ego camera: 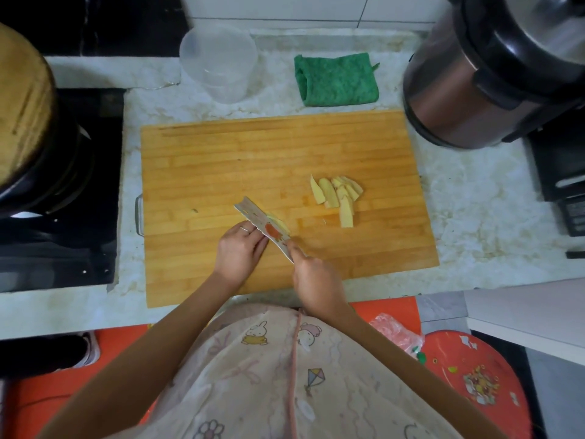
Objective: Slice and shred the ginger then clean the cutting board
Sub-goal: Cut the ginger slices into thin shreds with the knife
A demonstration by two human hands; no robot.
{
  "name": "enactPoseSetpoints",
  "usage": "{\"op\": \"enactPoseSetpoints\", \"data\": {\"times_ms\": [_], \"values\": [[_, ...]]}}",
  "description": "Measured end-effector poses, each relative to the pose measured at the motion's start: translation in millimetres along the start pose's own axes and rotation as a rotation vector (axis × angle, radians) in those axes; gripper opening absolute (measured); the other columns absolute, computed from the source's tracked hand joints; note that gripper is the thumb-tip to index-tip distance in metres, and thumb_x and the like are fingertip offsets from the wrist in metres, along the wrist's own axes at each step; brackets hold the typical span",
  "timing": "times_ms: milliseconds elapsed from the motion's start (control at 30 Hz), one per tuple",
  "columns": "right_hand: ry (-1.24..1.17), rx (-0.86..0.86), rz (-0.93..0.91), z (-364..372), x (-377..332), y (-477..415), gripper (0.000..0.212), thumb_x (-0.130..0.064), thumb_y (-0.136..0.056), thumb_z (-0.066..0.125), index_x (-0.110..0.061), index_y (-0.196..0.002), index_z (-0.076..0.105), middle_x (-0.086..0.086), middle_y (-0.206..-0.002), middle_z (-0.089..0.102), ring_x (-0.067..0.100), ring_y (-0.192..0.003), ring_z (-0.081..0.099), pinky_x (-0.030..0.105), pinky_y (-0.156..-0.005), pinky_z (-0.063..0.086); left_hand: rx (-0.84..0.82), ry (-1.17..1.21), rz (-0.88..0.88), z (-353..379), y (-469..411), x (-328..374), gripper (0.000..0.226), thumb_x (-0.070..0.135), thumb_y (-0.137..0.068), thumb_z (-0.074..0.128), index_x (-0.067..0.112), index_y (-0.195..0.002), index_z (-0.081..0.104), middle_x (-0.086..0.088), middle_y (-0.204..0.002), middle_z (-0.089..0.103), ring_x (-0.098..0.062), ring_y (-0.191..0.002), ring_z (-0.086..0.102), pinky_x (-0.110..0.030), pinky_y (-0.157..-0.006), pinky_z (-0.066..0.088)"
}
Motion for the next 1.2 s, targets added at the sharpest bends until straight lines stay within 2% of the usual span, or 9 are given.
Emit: {"op": "enactPoseSetpoints", "data": {"times_ms": [100, 200, 267, 367, 667, 833, 900, 1000, 1200], "values": [[0.010, -0.043, 0.027, -0.6, -3.3, -2.0, 0.064, 0.000, -0.092, 0.043, -0.021, -0.149, 0.022, 0.007, -0.080, 0.066, 0.023, -0.062, 0.056, 0.028, -0.047, 0.031, 0.003, -0.022, 0.008, 0.4, -0.7, 0.9, 0.023, 0.020, -0.087, 0.054, 0.009, -0.080, 0.072, -0.006, -0.078, 0.069, -0.027, -0.069, 0.064, -0.026, -0.059, 0.041], [0.185, -0.023, 0.045, -2.9, -4.8, -9.3, 0.072, -0.002, -0.071, 0.071, -0.017, -0.137, 0.048, 0.002, -0.055, 0.059, 0.018, -0.041, 0.046, 0.021, -0.037, 0.005, -0.002, -0.013, -0.020, -0.2, -0.8, -0.4, 0.025, 0.022, -0.088, 0.053, 0.008, -0.081, 0.073, -0.006, -0.080, 0.070, -0.027, -0.070, 0.066, -0.026, -0.056, 0.045], [0.139, -0.046, 0.019, -2.3, -9.2, -11.1, 0.070, 0.000, -0.079, 0.061, -0.019, -0.143, 0.039, 0.003, -0.065, 0.064, 0.019, -0.051, 0.054, 0.024, -0.037, 0.015, -0.002, 0.001, -0.029, -1.1, -1.3, 0.0, 0.026, 0.023, -0.089, 0.052, 0.009, -0.082, 0.073, -0.005, -0.080, 0.070, -0.027, -0.069, 0.066, -0.025, -0.054, 0.046], [0.020, -0.061, -0.017, -2.6, -7.8, -6.3, 0.065, 0.000, -0.092, 0.039, -0.021, -0.150, 0.018, 0.008, -0.089, 0.068, 0.026, -0.078, 0.065, 0.029, -0.055, 0.034, 0.002, 0.018, -0.032, -2.2, -1.1, 1.0, 0.027, 0.024, -0.090, 0.052, 0.009, -0.081, 0.073, -0.004, -0.076, 0.068, -0.024, -0.063, 0.063, -0.025, -0.049, 0.042], [0.020, -0.034, 0.006, 0.5, -6.3, -1.7, 0.062, 0.000, -0.093, 0.039, -0.019, -0.149, 0.021, 0.009, -0.088, 0.069, 0.026, -0.078, 0.067, 0.029, -0.056, 0.037, -0.016, 0.014, -0.047, 1.0, 0.9, -1.8, 0.027, 0.025, -0.089, 0.052, 0.010, -0.079, 0.073, -0.006, -0.077, 0.068, -0.025, -0.057, 0.062, -0.024, -0.045, 0.041], [0.070, -0.066, 0.023, -1.2, -10.7, -9.6, 0.069, 0.003, -0.091, 0.039, -0.020, -0.151, 0.015, 0.008, -0.088, 0.067, 0.025, -0.070, 0.059, 0.027, -0.042, 0.020, 0.000, 0.036, -0.072, 2.8, 2.5, -3.6, 0.026, 0.024, -0.087, 0.054, 0.008, -0.081, 0.073, -0.009, -0.078, 0.069, -0.028, -0.059, 0.065, -0.024, -0.046, 0.043], [0.060, -0.068, 0.026, -0.6, -9.9, -10.6, 0.070, 0.004, -0.090, 0.039, -0.020, -0.151, 0.015, 0.008, -0.086, 0.066, 0.024, -0.065, 0.052, 0.026, -0.041, 0.018, 0.022, 0.038, -0.051, 2.9, 1.9, -3.8, 0.025, 0.023, -0.088, 0.055, 0.007, -0.083, 0.073, -0.009, -0.081, 0.070, -0.029, -0.066, 0.065, -0.027, -0.053, 0.046], [0.039, -0.057, 0.006, -1.1, -5.7, -4.9, 0.067, 0.002, -0.091, 0.040, -0.020, -0.151, 0.018, 0.007, -0.081, 0.065, 0.022, -0.062, 0.049, 0.028, -0.045, 0.027, 0.081, -0.010, 0.032, 1.7, 1.5, -3.4, 0.017, 0.018, -0.087, 0.060, 0.006, -0.083, 0.073, -0.007, -0.084, 0.070, -0.025, -0.084, 0.056, -0.035, -0.077, 0.042], [0.016, -0.058, 0.008, -1.6, -2.7, 2.5, 0.064, -0.001, -0.092, 0.041, -0.022, -0.149, 0.021, 0.009, -0.087, 0.069, 0.026, -0.077, 0.066, 0.029, -0.055, 0.036, 0.113, -0.007, 0.068, 1.5, 2.4, -1.8, 0.017, 0.012, -0.087, 0.060, 0.003, -0.078, 0.072, -0.010, -0.081, 0.070, -0.025, -0.085, 0.053, -0.034, -0.082, 0.041]]}}
Point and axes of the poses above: each hand's wrist, its own y-axis away from the middle knuckle, its own z-axis out of the palm, x = y × z, the point moved 5 cm from there along -y, towards the middle knuckle
